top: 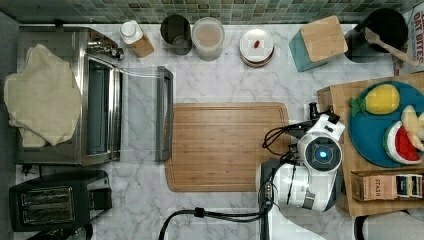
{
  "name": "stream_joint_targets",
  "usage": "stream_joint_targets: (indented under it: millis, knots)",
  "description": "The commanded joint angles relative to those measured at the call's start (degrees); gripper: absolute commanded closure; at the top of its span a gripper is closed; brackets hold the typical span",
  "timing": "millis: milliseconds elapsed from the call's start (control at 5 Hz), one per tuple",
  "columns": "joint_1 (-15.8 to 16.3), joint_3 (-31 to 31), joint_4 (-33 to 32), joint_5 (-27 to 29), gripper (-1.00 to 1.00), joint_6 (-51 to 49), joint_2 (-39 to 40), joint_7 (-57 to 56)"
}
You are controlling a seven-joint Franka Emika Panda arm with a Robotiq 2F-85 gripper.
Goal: Close the drawer.
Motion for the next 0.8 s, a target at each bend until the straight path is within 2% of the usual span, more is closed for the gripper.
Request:
stream_joint_targets:
  millis: [200, 800]
  knots:
    - [-5.8, -7.1, 9.3, -1.8, 1.0, 1.4, -2.3, -0.3]
    - [-4.4, -8.6, 9.3, -1.3, 1.0, 1.4, -2.2, -0.7]
